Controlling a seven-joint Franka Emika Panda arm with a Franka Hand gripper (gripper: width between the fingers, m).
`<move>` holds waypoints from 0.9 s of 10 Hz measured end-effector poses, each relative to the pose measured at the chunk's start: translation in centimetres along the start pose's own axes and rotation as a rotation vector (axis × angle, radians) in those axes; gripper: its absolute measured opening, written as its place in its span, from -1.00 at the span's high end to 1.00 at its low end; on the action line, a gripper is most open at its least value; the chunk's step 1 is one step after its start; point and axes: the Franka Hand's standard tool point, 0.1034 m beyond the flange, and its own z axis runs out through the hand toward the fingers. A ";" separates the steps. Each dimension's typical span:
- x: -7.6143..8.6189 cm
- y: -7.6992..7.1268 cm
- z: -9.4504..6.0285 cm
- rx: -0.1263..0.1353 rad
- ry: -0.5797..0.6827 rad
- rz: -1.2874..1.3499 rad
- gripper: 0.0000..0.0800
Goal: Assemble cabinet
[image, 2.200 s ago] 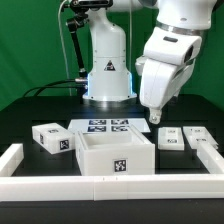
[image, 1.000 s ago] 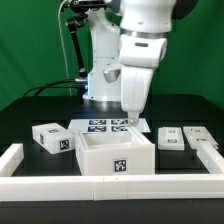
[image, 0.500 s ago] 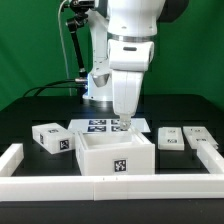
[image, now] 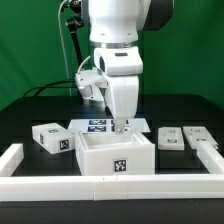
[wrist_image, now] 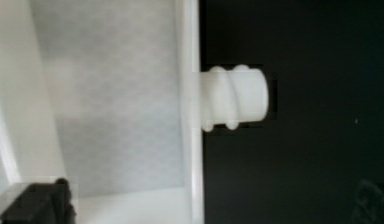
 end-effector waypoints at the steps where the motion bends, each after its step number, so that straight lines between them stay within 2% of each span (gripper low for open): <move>1: 0.0 0.0 0.0 0.001 0.000 0.001 -0.99; 3: 0.0 -0.1 0.1 0.002 0.001 0.002 -0.99; 9: 0.2 -0.3 2.9 0.039 0.020 -0.008 -0.99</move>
Offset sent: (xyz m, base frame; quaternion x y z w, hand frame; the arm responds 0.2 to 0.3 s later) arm -0.0018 0.0195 -0.0127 -0.0116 0.0508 -0.0353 0.9980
